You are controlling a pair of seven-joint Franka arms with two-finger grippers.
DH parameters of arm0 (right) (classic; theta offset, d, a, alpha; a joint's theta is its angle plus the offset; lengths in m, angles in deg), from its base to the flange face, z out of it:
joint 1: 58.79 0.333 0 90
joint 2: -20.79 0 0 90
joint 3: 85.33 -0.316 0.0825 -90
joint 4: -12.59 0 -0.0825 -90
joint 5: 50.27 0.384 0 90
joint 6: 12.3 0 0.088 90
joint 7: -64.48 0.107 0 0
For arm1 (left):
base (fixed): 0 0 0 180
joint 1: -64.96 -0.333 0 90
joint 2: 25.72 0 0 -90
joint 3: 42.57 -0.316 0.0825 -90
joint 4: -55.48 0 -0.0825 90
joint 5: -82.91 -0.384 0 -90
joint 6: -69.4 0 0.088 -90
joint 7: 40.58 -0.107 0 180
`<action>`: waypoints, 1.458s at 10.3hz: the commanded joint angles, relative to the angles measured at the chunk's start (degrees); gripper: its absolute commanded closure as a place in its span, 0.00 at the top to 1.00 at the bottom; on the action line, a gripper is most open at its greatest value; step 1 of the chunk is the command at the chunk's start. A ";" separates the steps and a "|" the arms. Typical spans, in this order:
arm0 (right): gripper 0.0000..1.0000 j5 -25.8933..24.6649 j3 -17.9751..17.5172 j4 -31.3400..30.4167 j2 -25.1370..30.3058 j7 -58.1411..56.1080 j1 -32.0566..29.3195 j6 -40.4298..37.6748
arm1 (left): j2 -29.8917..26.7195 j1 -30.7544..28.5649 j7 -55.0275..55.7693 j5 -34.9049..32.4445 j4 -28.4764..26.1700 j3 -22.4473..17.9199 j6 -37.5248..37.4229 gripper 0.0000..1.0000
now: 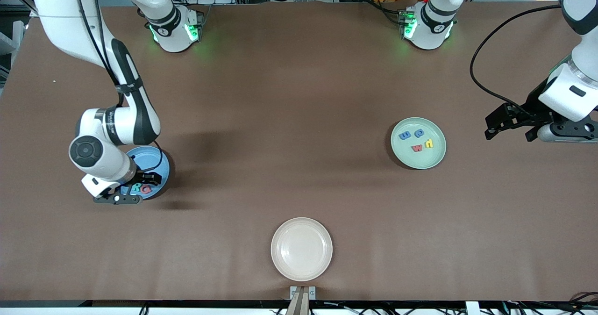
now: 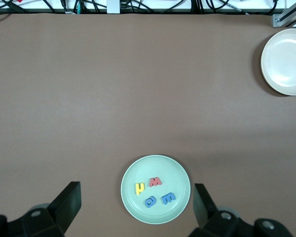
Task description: Sort uppercase to blue plate, lowercase to green plate
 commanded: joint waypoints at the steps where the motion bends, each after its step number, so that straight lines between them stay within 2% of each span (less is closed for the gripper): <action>1: 1.00 0.00 -5.44 -3.57 8.51 -0.75 -5.87 -1.90 | -1.72 0.76 -0.39 -1.23 -1.74 -0.66 0.42 1.00; 3: 1.00 -0.27 -10.38 -6.81 14.75 -2.15 -11.86 -1.38 | -1.72 0.76 -0.39 -1.23 -1.74 -0.66 0.33 1.00; 4: 1.00 -0.27 -11.44 -9.18 18.53 -3.12 -13.10 -1.37 | -1.72 0.76 -0.48 -1.23 -1.74 -0.66 0.33 1.00; 5: 1.00 -0.27 -11.72 -10.68 21.78 -4.35 -13.72 -1.72 | -1.72 0.76 -0.48 -1.23 -1.74 -0.66 0.33 1.00; 7: 1.00 0.08 -11.72 -8.96 25.84 -7.08 -13.82 -6.62 | -1.72 0.84 -0.22 -1.23 -1.74 -0.66 0.33 1.00; 10: 1.00 0.52 -11.72 -1.33 30.07 -7.17 -13.47 -17.67 | -1.81 0.76 -0.30 -1.23 -1.83 -0.66 0.25 1.00; 11: 1.00 1.57 -11.72 3.49 30.16 -7.08 -13.21 -24.07 | -1.99 0.67 -0.74 -1.23 -1.83 -0.66 0.24 1.00; 12: 1.00 4.71 -11.72 7.98 30.34 -7.17 -13.20 -30.57 | -2.25 0.58 -1.00 -1.23 -1.83 -0.66 0.24 1.00; 15: 1.00 6.06 -11.72 18.53 31.57 -7.26 -13.29 -44.92 | -2.34 0.49 -1.09 -1.23 -1.74 -0.66 -0.11 1.00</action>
